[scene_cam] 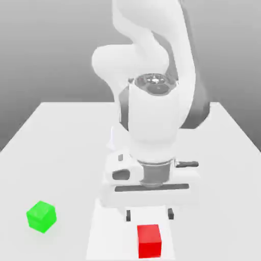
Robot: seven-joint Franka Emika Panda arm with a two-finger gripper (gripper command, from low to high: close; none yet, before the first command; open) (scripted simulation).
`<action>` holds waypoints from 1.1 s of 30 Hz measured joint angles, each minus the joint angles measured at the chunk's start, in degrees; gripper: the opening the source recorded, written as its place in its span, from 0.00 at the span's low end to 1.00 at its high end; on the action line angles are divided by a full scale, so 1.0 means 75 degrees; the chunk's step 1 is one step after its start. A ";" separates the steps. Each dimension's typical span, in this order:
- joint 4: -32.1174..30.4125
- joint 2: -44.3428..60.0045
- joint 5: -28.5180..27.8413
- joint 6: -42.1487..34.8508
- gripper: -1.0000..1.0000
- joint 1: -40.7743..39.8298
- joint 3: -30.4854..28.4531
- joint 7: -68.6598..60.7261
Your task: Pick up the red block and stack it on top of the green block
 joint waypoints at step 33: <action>-0.0695 -0.1670 0.0509 -0.1001 0.00 -0.2161 -0.2275 0.4367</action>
